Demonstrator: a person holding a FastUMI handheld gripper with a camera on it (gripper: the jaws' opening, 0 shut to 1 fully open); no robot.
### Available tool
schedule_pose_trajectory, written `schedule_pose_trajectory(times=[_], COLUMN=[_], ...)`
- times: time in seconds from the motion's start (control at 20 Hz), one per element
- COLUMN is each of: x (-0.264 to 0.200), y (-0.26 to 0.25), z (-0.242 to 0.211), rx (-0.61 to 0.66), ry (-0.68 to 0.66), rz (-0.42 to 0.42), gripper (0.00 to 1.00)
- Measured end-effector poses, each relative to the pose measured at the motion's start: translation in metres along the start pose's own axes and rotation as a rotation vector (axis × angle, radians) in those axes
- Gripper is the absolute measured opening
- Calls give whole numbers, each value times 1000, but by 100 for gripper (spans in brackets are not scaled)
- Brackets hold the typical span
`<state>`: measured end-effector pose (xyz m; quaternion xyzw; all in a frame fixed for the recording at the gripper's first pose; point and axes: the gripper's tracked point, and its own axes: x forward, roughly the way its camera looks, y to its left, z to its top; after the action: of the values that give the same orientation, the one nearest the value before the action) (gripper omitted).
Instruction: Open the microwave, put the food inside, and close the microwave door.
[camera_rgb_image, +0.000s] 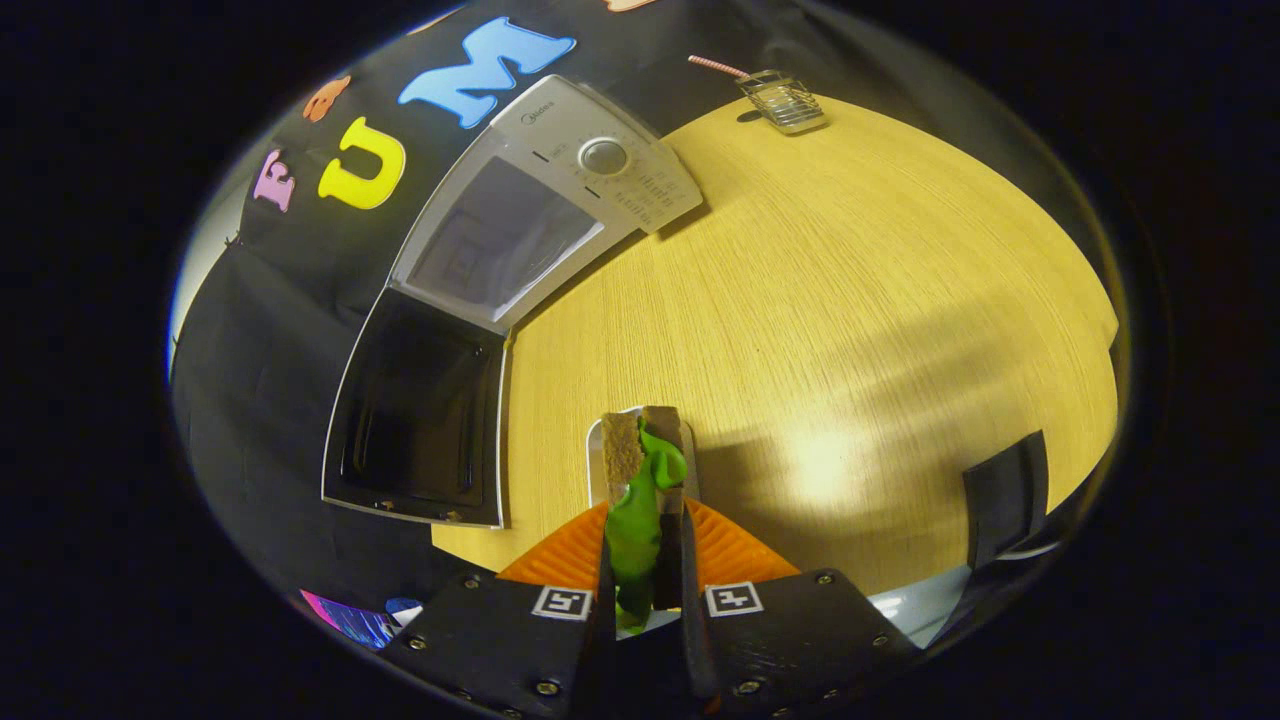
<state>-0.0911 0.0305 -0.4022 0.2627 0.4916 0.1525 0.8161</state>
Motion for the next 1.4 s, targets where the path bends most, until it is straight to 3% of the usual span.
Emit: schedule_pose_trajectory(times=[0.05, 0.1, 0.35, 0.6, 0.85, 1.1, 1.4], x=[-5, -6, -23, -19, 32, 97, 164], y=[-2, 2, 25, 81, 132, 160, 165], z=[4, 5, 24, 51, 95, 151, 232], rx=[-23, -29, 37, 233, 430, 564, 802], ry=[-13, -24, -63, -112, -177, -290, -563], rz=[-20, -24, 32, 240, 370, 388, 412], gripper=[27, 19, 19, 18, 18, 18, 18])
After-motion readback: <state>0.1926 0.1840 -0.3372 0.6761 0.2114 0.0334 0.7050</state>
